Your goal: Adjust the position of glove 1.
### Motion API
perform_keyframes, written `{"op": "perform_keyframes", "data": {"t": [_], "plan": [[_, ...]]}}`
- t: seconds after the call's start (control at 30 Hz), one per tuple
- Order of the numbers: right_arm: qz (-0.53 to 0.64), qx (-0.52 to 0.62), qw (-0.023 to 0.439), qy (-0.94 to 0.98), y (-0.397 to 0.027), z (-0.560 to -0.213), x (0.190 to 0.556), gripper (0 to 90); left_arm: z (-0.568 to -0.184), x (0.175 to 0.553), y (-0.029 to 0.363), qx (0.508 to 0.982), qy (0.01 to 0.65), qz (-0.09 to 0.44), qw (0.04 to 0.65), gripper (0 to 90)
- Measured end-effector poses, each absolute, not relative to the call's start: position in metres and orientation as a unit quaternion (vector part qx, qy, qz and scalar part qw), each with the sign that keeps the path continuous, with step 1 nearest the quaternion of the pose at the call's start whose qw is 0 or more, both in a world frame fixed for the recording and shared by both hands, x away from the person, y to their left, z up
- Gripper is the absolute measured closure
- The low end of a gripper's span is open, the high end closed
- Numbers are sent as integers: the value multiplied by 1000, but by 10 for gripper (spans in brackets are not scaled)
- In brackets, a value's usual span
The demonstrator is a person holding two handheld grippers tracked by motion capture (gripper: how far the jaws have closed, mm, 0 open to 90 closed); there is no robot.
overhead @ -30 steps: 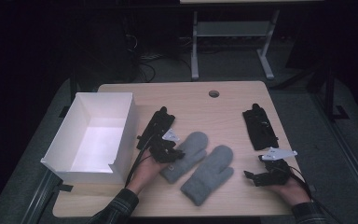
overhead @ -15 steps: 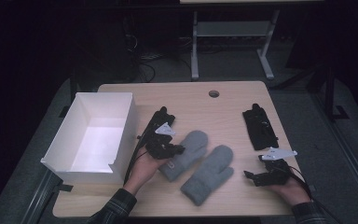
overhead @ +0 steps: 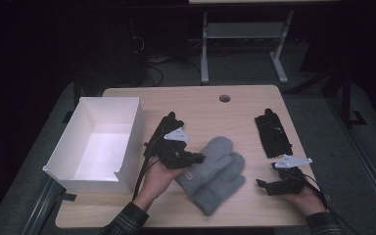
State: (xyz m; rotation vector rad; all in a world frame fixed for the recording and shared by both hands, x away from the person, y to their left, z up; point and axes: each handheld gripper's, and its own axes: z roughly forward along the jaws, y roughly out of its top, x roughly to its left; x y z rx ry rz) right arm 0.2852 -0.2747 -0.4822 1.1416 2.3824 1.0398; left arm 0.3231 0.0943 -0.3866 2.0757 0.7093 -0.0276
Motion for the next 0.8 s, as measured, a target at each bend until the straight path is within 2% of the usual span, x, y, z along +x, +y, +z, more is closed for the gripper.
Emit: {"op": "perform_keyframes", "data": {"t": [0.27,0.8], "plan": [[362,397,151,830,-275,-482,285,112,-384,313,76,842,288,-24,455,873],[362,397,150,830,-275,-482,285,112,-406,303,40,859,286,-31,423,870]]}}
